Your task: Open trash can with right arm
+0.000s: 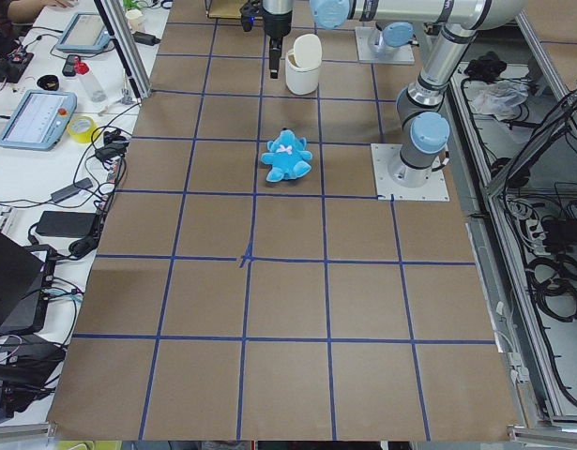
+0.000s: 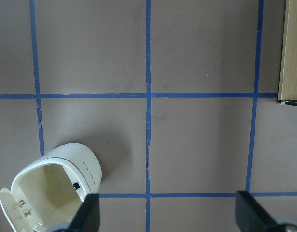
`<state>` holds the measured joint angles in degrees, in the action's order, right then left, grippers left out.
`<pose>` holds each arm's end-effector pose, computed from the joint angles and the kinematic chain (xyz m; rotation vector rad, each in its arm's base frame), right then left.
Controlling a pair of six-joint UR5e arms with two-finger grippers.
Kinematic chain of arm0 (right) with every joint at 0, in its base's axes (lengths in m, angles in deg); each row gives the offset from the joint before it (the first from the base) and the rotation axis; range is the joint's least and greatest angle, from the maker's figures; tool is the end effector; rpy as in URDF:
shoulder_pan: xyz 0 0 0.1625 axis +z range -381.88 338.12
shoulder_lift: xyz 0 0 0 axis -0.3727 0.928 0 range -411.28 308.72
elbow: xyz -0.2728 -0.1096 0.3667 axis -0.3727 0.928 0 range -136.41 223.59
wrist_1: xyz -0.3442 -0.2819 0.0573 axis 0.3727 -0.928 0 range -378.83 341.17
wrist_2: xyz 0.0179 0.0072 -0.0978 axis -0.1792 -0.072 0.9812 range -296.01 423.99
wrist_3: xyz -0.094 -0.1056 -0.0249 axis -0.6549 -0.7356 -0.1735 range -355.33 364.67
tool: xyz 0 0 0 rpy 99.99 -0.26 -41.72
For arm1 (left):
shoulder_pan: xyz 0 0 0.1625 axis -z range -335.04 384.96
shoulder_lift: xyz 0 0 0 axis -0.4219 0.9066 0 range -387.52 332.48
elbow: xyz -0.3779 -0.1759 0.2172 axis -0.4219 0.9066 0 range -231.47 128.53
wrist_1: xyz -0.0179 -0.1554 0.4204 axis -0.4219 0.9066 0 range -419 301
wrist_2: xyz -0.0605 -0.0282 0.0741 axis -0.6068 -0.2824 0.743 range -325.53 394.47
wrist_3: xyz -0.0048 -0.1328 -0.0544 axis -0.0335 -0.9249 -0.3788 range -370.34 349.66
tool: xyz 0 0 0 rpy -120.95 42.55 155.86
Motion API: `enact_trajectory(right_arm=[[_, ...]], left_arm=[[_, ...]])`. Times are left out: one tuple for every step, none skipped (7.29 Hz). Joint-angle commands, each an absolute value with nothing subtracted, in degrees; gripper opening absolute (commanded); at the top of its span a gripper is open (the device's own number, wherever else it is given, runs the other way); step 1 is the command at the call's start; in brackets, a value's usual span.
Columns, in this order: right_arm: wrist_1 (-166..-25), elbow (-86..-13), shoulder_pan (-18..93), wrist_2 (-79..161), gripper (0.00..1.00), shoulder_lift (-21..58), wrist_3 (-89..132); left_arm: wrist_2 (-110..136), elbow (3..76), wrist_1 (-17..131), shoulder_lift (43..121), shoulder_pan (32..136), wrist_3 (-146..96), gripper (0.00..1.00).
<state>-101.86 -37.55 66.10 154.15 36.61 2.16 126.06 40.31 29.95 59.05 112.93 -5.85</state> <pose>0.1138 -0.5461 0.5385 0.0134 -3.1389 -0.0062 -0.1115 -0.5107 0.5053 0.0661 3.1097 -0.0707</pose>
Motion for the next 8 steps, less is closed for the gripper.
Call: enact_trajectory(right_arm=[[-102.4, -37.6, 66.1, 154.0, 1.0, 36.6, 1.5], [-102.0, -37.6, 66.1, 154.2, 1.0, 36.7, 1.7], [-101.9, -37.5, 66.1, 154.1, 1.0, 36.8, 1.8], [-101.8, -37.5, 66.1, 154.1, 1.0, 36.8, 1.8], [-102.2, -37.4, 66.1, 153.8, 1.0, 36.8, 1.7], [-103.0, -37.5, 66.2, 153.9, 1.0, 36.8, 1.7], [-103.0, -37.5, 66.1, 154.0, 1.0, 36.8, 1.7], [-103.0, -37.5, 66.1, 154.0, 1.0, 36.9, 1.8]], left_arm=[[126.1, 40.3, 29.9, 59.1, 112.9, -5.9, 1.0], [126.1, 40.3, 29.9, 59.1, 112.9, -5.8, 1.0], [126.1, 40.3, 29.9, 59.1, 112.9, -5.8, 1.0], [126.1, 40.3, 29.9, 59.1, 112.9, -5.9, 1.0], [126.1, 40.3, 29.9, 59.1, 112.9, -5.9, 1.0], [126.1, 40.3, 29.9, 59.1, 112.9, -5.9, 1.0], [126.1, 40.3, 29.9, 59.1, 112.9, -5.9, 1.0], [126.1, 40.3, 29.9, 59.1, 112.9, -5.9, 1.0]])
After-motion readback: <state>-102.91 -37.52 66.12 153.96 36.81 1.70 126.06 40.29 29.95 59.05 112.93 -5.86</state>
